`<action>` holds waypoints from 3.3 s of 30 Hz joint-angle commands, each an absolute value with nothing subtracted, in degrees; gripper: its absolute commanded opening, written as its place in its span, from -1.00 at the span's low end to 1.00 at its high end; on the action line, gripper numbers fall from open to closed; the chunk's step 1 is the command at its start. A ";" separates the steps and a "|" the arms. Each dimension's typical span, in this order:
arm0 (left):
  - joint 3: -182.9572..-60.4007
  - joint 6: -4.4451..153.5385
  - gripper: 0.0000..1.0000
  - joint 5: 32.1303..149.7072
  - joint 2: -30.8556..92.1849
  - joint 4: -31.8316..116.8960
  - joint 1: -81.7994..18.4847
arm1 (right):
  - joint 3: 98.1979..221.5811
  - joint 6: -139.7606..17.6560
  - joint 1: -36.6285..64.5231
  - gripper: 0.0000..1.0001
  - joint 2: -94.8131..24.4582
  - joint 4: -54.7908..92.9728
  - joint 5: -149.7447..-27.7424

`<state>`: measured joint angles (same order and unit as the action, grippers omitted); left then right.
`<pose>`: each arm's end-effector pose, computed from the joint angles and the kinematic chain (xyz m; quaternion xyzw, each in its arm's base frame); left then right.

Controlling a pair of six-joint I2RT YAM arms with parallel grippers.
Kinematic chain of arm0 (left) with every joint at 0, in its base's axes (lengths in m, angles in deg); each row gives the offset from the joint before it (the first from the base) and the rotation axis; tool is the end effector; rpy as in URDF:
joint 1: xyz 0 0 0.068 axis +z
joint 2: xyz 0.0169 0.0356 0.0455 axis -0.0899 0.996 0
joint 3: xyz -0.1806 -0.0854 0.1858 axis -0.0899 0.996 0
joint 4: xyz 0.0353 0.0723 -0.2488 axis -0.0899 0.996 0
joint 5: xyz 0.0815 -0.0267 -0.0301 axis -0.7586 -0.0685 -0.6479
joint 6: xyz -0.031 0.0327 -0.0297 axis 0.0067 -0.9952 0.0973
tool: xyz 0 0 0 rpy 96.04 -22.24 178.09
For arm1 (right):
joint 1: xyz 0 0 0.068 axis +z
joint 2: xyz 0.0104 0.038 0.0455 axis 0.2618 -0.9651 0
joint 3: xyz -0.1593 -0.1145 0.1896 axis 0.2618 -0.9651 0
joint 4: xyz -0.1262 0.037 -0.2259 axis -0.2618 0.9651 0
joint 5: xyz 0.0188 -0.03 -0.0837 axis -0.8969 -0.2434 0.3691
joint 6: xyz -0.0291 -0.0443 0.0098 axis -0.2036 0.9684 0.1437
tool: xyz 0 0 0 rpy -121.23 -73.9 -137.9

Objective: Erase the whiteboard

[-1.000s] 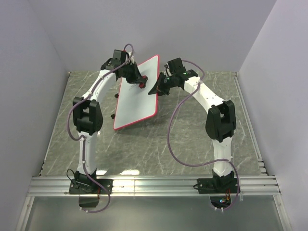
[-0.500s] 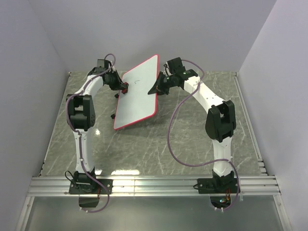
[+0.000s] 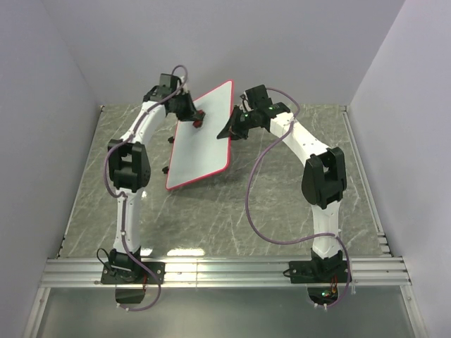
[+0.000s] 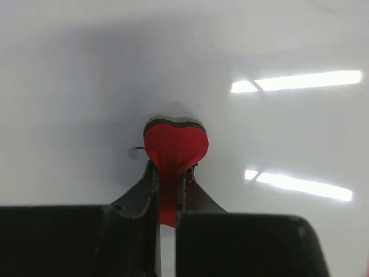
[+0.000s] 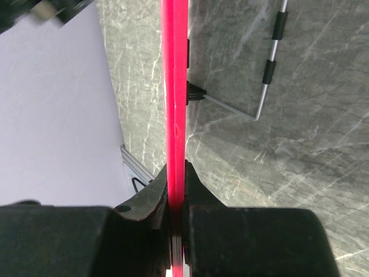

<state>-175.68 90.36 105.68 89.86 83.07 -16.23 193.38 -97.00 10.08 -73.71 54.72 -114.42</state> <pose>0.5170 -0.1153 0.2470 -0.0567 0.9124 -0.2939 0.2790 0.4197 0.2197 0.2819 0.0310 0.8962 0.4185 0.1439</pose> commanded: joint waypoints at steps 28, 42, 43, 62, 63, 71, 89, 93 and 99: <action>-173.00 86.79 -0.99 99.53 99.93 93.24 -16.41 | 185.95 -87.63 13.38 -1.00 -69.94 62.44 -107.64; -160.27 90.91 -0.99 97.78 76.75 87.97 -7.81 | 187.96 -87.64 13.47 -0.99 -70.38 61.56 -108.00; -158.69 90.92 -0.99 97.77 75.51 87.70 -6.84 | 188.31 -87.72 13.47 -0.96 -70.29 61.48 -108.00; -131.53 92.23 -0.99 82.75 59.24 82.52 4.07 | 199.92 -87.11 13.47 0.47 -69.68 63.93 -109.06; -130.90 92.32 -0.99 80.66 58.80 82.34 4.07 | 200.44 -86.50 13.47 0.48 -68.98 64.20 -108.79; -124.84 93.20 -0.64 73.96 59.14 80.50 4.07 | 192.99 -81.58 13.04 0.54 -61.42 65.17 -101.85; -131.33 91.97 0.93 80.70 53.96 82.08 3.98 | 179.35 -79.02 11.19 0.69 -51.58 63.24 -92.88; -134.05 92.67 0.91 83.97 50.89 80.33 4.07 | 175.85 -80.95 11.19 0.69 -46.48 59.81 -91.13; -137.13 94.60 0.90 98.53 45.70 73.47 2.76 | 164.78 -84.29 11.19 0.67 -35.15 50.41 -90.33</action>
<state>-133.67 93.03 87.91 50.08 79.20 3.86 168.02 -82.40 11.41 -40.86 56.91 -92.04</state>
